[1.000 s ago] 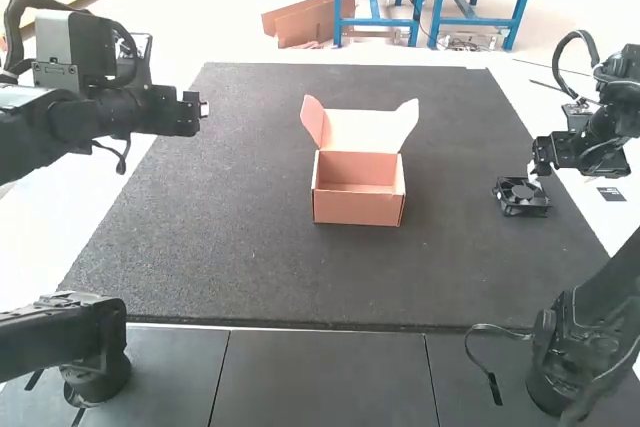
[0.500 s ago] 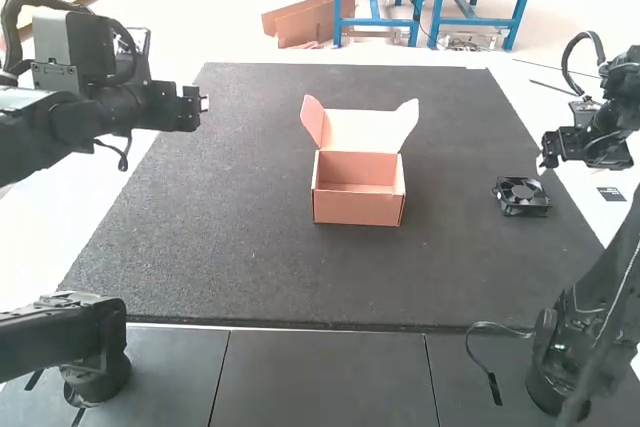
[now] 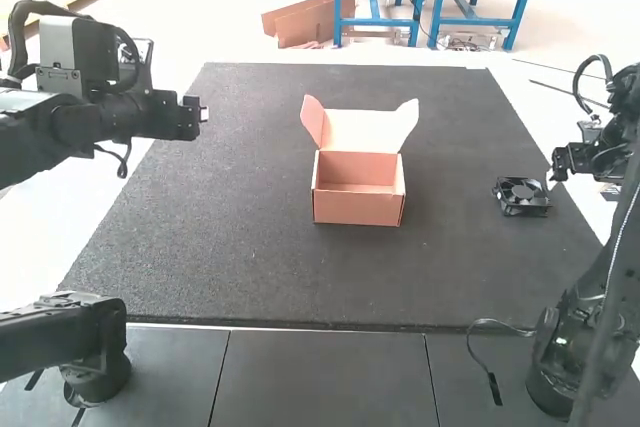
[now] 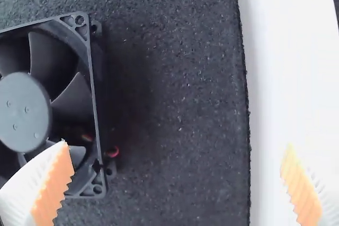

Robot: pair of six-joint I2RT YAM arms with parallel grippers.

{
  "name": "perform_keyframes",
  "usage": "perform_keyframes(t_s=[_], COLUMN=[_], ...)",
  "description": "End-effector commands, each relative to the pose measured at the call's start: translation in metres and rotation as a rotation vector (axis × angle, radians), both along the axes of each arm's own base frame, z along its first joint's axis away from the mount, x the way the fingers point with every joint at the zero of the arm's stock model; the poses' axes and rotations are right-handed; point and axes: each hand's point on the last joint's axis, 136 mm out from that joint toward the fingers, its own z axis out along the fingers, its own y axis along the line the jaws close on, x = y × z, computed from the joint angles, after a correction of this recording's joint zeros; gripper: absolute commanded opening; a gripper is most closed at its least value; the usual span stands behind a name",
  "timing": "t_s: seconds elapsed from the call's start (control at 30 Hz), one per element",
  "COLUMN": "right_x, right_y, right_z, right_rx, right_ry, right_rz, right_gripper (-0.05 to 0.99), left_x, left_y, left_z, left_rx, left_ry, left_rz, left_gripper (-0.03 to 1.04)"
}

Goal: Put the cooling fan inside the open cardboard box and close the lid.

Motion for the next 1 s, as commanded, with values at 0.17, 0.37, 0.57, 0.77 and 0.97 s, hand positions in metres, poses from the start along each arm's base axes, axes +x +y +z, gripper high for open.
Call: perform_keyframes(t_s=[0.17, 0.37, 0.57, 0.77, 0.97], right_x=[0.018, 0.021, 0.020, 0.014, 0.007], right_y=[-0.006, -0.004, -0.004, -0.003, -0.001], right_z=[-0.001, -0.009, -0.016, -0.029, -0.042], right_rx=[0.011, 0.017, 0.021, 0.030, 0.045], right_ry=[-0.052, -0.046, -0.029, 0.008, 0.050], right_rz=[0.033, 0.040, 0.038, 0.035, 0.032], right_gripper=[0.90, 0.90, 0.90, 0.90, 0.85], left_x=[-0.001, -0.001, -0.001, -0.001, -0.001], left_y=[0.005, 0.005, 0.006, 0.006, 0.006], left_z=[0.012, 0.012, 0.013, 0.014, 0.016], left_rx=[0.004, 0.008, 0.009, 0.010, 0.009], left_ry=[-0.030, -0.029, -0.029, -0.034, -0.039], left_rz=[0.024, 0.025, 0.026, 0.029, 0.029], left_gripper=[0.97, 0.97, 0.97, 0.97, 0.97])
